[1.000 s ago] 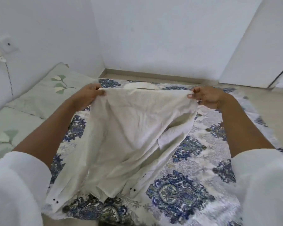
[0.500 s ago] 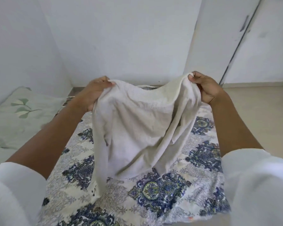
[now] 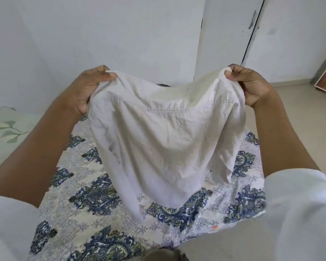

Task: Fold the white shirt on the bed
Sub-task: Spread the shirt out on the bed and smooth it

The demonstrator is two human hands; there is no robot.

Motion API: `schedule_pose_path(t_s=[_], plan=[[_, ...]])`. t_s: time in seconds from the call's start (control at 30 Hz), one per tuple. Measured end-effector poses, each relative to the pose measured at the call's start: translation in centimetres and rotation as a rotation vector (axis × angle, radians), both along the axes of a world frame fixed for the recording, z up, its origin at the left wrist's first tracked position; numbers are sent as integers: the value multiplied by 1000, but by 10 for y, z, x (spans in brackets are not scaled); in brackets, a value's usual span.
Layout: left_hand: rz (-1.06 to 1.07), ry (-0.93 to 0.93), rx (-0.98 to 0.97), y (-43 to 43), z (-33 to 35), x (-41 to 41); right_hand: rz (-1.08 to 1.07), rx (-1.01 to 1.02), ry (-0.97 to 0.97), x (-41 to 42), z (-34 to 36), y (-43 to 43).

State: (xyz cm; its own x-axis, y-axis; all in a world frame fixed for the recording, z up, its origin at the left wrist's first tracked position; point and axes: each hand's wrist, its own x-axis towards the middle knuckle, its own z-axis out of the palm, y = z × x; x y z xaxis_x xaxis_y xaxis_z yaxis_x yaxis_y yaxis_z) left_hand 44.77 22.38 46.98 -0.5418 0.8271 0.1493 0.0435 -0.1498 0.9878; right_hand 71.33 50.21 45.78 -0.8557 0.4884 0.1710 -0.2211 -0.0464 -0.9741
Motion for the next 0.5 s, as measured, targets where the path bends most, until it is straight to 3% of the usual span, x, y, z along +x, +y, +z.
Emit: schedule_pose_path(t_s=[0.17, 0.33, 0.5], plan=[[91, 91, -49, 5, -1, -18, -140, 47, -132, -12, -12, 32], [209, 621, -498, 41, -38, -52, -246, 219, -415, -48, -58, 85], [224, 904, -870, 82, -98, -99, -274, 344, -512, -97, -114, 138]])
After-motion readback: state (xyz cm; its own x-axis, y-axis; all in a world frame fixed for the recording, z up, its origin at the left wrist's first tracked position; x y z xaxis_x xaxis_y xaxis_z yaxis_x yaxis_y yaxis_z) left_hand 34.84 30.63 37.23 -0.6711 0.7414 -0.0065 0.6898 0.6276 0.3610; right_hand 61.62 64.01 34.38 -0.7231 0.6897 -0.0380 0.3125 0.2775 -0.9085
